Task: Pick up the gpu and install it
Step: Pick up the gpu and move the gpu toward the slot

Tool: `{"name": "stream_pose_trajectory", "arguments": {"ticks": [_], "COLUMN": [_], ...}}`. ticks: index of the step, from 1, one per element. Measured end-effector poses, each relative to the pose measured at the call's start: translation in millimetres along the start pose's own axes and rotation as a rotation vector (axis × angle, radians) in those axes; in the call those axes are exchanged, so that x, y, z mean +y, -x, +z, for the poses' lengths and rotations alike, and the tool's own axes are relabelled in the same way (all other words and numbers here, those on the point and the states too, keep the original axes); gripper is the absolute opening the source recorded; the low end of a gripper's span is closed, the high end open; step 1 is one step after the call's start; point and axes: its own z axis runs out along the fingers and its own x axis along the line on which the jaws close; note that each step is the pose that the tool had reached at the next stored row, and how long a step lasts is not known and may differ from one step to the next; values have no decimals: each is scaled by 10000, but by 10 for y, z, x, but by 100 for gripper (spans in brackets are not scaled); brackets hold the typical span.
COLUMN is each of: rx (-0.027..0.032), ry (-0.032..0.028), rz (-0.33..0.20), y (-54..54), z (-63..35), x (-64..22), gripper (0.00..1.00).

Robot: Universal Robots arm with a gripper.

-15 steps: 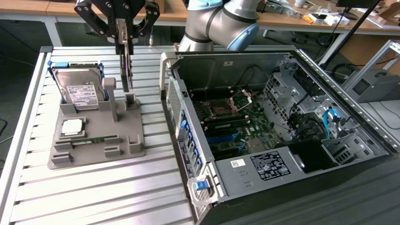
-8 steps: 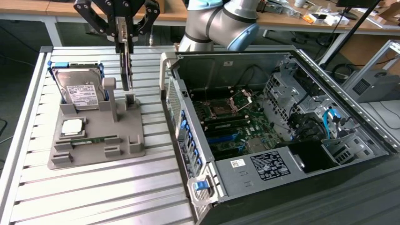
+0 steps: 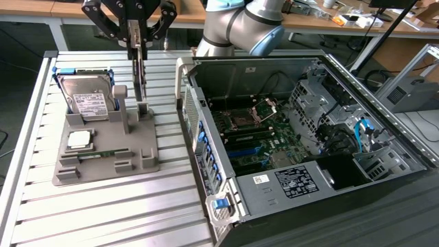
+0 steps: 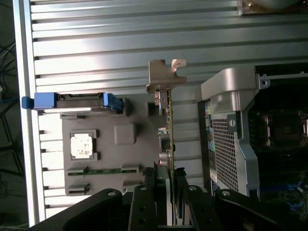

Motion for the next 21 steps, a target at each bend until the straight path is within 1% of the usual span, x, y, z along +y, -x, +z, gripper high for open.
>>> {"name": "stream_pose_trajectory", "arguments": {"ticks": [6, 18, 21], "rx": [1, 2, 1], "ry": [0, -1, 0], "rz": [0, 0, 0], "y": [55, 334, 355], "z": [-1, 0, 0], "x": [-24, -85, -87], "gripper": [27, 27, 27]}}
